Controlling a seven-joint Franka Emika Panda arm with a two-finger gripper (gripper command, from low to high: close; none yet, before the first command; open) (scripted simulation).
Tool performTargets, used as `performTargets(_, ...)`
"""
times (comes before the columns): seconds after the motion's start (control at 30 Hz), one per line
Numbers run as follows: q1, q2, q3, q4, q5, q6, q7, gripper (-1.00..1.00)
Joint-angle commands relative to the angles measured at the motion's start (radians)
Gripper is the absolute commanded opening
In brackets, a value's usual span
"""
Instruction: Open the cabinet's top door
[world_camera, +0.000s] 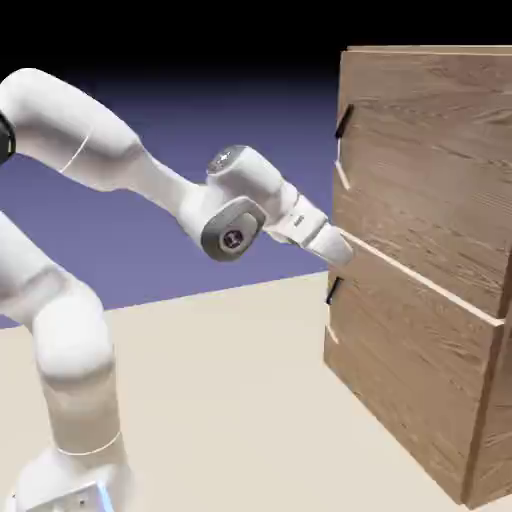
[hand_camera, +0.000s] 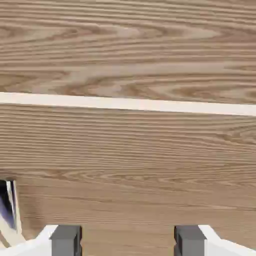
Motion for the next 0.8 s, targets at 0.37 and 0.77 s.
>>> performTargets(0.37,-0.235,-0.167,0.251,0.096,0.522,-0.053,-0.269,0.0)
performTargets(0.77,-0.47,-0.335,0.502,0.192,1.044,-0.106,-0.537,0.0)
